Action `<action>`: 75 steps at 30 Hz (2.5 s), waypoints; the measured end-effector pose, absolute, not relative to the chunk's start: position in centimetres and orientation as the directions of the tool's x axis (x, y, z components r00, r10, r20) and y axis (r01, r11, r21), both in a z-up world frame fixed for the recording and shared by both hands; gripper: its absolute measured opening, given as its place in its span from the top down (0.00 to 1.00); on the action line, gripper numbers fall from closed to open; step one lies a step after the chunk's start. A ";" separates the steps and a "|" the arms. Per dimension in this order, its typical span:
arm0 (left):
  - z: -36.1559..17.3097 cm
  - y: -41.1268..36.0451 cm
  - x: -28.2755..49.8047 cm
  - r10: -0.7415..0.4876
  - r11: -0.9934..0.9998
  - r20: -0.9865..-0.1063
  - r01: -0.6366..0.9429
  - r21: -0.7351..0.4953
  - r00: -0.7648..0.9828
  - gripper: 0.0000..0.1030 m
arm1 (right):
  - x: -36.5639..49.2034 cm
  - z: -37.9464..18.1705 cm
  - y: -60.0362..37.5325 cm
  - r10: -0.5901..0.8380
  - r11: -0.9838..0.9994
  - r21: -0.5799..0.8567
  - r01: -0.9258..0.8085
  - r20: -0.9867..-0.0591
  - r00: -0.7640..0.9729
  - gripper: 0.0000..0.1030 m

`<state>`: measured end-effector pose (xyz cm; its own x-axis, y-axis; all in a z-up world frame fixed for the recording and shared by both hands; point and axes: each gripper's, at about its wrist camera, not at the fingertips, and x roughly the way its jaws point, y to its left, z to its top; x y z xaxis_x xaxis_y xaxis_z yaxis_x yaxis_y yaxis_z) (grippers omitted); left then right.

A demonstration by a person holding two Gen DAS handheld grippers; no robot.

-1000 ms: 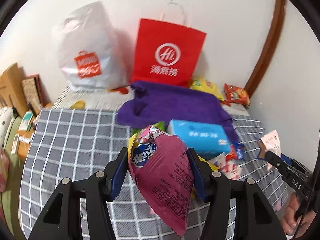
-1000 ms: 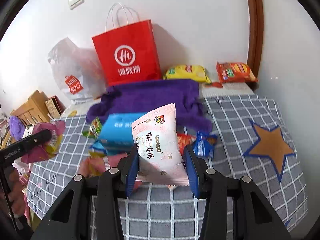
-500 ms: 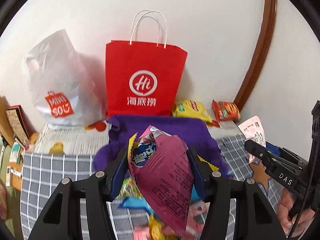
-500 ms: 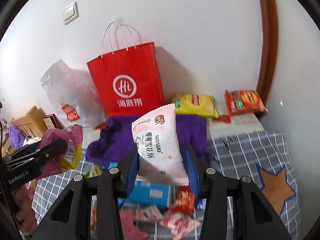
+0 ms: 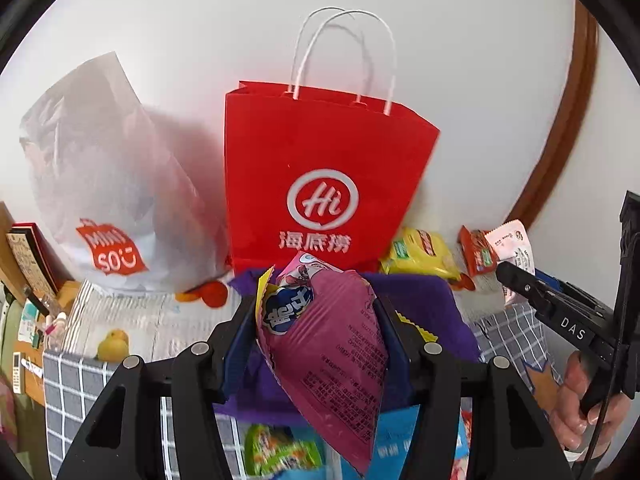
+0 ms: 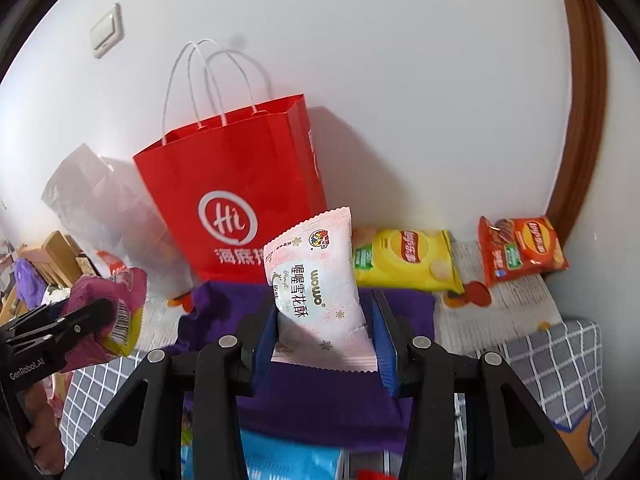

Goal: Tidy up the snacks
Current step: 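Carry both packets onto the purple towel and open both tools, then grasp the blue cookie packet with the right tool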

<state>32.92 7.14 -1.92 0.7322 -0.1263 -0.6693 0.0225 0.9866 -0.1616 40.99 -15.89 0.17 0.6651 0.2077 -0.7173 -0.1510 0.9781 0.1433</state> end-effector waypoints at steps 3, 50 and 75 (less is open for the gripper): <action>-2.8 7.5 34.9 -0.143 0.983 -0.669 0.023 -0.185 0.729 0.46 | 42.4 -1.2 -16.1 0.223 0.975 0.155 -0.160 -0.728 0.648 0.58; -16.5 6.9 43.5 -0.184 0.976 -0.857 -0.015 -0.217 0.482 0.39 | 48.3 -13.8 -17.4 0.110 0.993 0.085 -0.083 -0.918 0.381 0.37; -7.4 7.5 31.4 -0.108 0.990 -0.751 0.001 -0.142 0.651 0.29 | 33.7 -5.8 -22.3 0.050 0.998 0.021 -0.058 -0.821 0.569 0.37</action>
<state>31.36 7.48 -7.41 0.6513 -0.1083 -0.7510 0.0006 0.9898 -0.1422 33.71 -22.28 -5.79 0.5688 0.0503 -0.8209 -0.0584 0.9981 0.0207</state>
